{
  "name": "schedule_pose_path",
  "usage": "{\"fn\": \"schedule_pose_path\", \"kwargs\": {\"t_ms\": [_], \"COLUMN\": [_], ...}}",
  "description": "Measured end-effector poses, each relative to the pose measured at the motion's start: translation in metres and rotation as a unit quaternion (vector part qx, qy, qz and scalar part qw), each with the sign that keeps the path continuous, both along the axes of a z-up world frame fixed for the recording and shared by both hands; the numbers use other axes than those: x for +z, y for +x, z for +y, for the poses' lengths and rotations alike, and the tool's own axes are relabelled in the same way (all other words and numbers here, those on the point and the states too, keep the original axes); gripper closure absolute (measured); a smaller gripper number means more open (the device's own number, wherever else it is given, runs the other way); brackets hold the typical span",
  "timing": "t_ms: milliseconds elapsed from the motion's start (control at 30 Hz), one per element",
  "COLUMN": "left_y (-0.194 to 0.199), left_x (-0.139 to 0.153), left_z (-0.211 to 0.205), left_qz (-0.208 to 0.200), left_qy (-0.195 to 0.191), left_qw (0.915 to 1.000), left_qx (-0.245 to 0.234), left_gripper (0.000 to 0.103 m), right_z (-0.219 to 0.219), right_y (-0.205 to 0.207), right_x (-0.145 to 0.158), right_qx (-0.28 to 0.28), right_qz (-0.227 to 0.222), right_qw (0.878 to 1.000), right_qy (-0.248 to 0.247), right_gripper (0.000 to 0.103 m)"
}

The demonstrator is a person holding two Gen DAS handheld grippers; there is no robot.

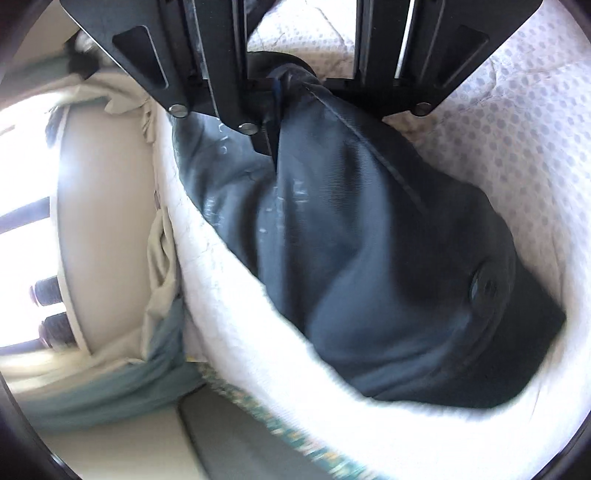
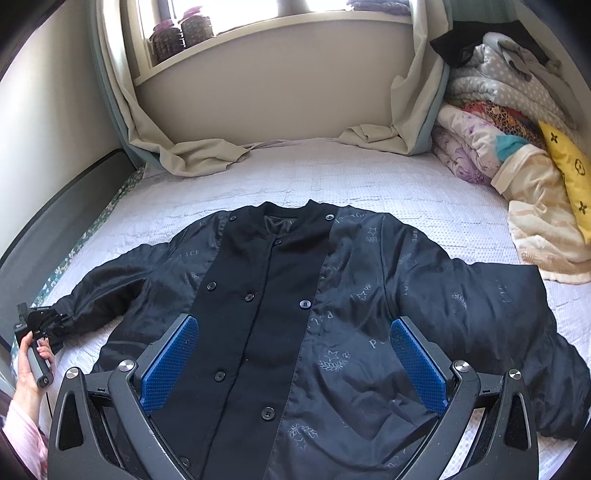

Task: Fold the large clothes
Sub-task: 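Lift the grasped sleeve with the left tool and fold it across the jacket front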

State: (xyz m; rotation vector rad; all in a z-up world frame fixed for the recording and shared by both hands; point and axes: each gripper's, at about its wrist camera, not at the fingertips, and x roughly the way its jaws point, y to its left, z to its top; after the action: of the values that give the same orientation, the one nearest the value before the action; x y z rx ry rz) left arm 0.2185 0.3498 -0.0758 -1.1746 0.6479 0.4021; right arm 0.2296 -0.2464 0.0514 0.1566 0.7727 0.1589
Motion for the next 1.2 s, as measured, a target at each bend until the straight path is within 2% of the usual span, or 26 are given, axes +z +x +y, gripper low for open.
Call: {"fn": "schedule_pose_path", "kwargs": {"t_ms": [133,233,300,367,533,633,700,767,900,1067,1200], "left_y": [-0.001,0.004,0.008,0.015,0.028,0.047,0.054,0.062,0.07,0.086,0.087], "left_x": [0.043,0.079,0.102,0.127,0.172,0.184,0.184,0.177,0.141,0.087,0.048], "left_z": [-0.024,-0.051,-0.072,-0.099,-0.172,-0.228,-0.256,-0.29,-0.352,-0.407,-0.419], "left_qz": [-0.008,-0.014,-0.022,-0.033,-0.069,-0.081,-0.082,-0.078,-0.05,0.013,0.058], "left_qy": [0.098,0.178,0.225,0.273,0.334,0.363,0.377,0.392,0.404,0.397,0.396], "left_qw": [0.9947,0.9824,0.9714,0.9569,0.9256,0.9015,0.8882,0.8711,0.8419,0.8135,0.7961], "left_qx": [-0.031,-0.057,-0.074,-0.095,-0.165,-0.222,-0.249,-0.286,-0.354,-0.425,-0.454], "left_gripper": [0.091,0.092,0.092,0.092,0.092,0.092,0.092,0.092,0.091,0.091,0.09], "right_z": [-0.005,-0.008,-0.009,-0.01,-0.01,-0.01,-0.011,-0.013,-0.02,-0.031,-0.044], "right_y": [-0.001,-0.003,-0.004,-0.005,-0.005,-0.005,-0.005,-0.005,-0.007,-0.006,-0.004], "right_x": [0.001,0.003,0.004,0.005,0.008,0.01,0.011,0.013,0.016,0.015,0.011], "right_qx": [-0.009,-0.016,-0.02,-0.022,-0.025,-0.026,-0.028,-0.03,-0.037,-0.052,-0.066], "right_qz": [0.0,-0.003,-0.004,-0.005,-0.006,-0.007,-0.008,-0.009,-0.01,-0.001,0.013], "right_qw": [1.0,1.0,1.0,1.0,1.0,1.0,1.0,0.999,0.999,0.999,0.998], "right_qy": [0.002,0.002,0.002,0.003,0.006,0.008,0.009,0.01,0.011,0.008,0.022], "right_gripper": [0.0,0.0,0.0,0.0,0.0,0.0,0.0,0.0,0.0,0.0,0.0]}}
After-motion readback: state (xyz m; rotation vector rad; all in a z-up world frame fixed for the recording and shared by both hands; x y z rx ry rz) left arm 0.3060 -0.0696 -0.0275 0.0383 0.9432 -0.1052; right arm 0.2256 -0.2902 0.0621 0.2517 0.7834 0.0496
